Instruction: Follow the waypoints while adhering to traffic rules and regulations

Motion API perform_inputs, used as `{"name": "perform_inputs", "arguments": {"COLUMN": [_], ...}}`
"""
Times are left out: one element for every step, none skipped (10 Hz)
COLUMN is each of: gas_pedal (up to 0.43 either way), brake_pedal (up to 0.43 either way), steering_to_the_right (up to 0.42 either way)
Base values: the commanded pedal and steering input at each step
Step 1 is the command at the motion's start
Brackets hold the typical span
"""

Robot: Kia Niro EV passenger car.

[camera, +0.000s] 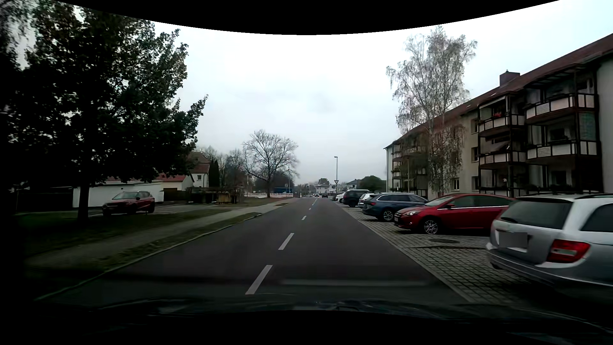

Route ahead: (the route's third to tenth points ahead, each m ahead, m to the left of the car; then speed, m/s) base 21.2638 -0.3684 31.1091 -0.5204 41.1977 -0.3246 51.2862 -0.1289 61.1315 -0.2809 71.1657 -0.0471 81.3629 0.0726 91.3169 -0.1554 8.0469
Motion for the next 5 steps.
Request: {"name": "perform_inputs", "arguments": {"gas_pedal": [0.150,0.150,0.150,0.150,0.150], "brake_pedal": [0.000,0.000,0.000,0.000,0.000], "steering_to_the_right": [-0.004,-0.003,-0.004,-0.004,-0.003]}}
